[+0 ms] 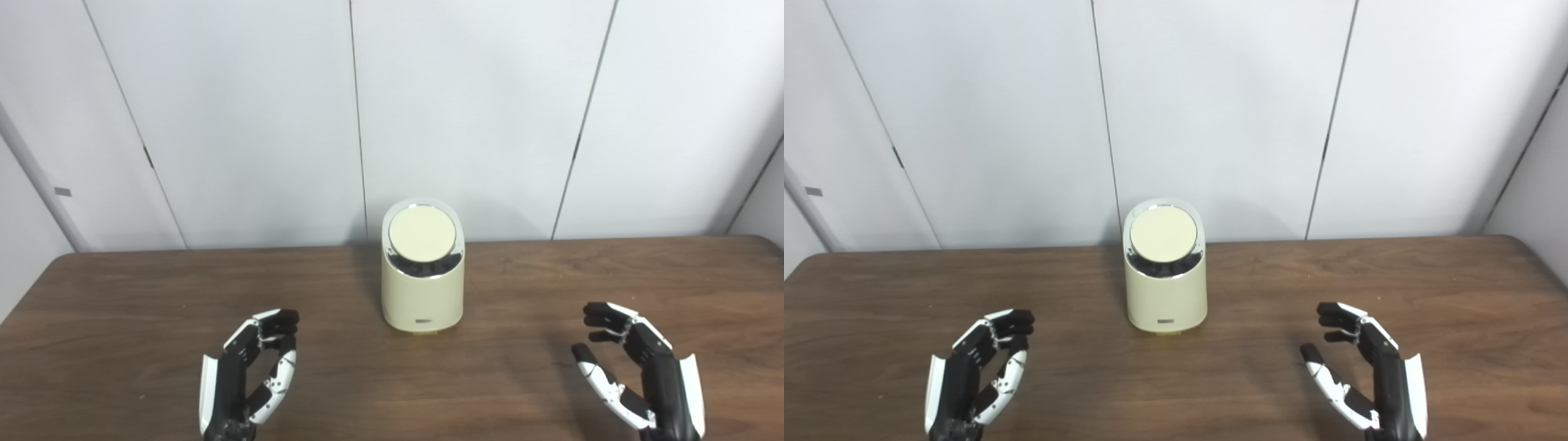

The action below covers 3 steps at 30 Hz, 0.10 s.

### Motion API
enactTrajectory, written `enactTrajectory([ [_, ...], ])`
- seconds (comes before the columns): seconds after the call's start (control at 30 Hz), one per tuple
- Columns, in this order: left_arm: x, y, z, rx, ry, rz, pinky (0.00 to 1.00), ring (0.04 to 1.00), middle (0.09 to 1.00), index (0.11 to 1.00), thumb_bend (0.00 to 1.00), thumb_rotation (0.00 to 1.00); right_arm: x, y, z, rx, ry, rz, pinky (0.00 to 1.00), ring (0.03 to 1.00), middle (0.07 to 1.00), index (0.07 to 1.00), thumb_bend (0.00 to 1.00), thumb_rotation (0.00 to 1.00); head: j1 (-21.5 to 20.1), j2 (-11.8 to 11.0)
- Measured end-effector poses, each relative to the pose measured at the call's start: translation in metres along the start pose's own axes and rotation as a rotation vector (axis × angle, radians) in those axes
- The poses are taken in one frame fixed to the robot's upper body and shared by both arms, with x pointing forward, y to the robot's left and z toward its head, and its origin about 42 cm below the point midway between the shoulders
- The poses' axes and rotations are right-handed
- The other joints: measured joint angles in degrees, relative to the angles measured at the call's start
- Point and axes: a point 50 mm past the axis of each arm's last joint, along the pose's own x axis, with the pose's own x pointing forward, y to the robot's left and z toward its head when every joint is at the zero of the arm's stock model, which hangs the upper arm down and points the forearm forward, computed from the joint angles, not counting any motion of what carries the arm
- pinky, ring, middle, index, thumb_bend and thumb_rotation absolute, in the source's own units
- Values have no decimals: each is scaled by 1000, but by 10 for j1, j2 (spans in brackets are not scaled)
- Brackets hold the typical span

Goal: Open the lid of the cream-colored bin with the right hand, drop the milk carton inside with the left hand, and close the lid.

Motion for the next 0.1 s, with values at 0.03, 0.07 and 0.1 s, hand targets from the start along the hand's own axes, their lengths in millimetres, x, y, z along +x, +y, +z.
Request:
enactTrajectory([
  [0.03,0,0,0,0,4,4,577,657,679,675,247,317,0,0,0,3,1,-2,569,665,687,671,231,216,0,0],
  [0.07,0,1,-1,0,11,7,581,663,683,679,241,322,0,-1,0,4,3,-6,568,663,686,672,237,254,1,2],
  [0.1,0,1,-1,0,17,7,581,667,686,683,235,324,0,-1,0,5,4,-9,570,663,685,672,244,284,1,2],
])
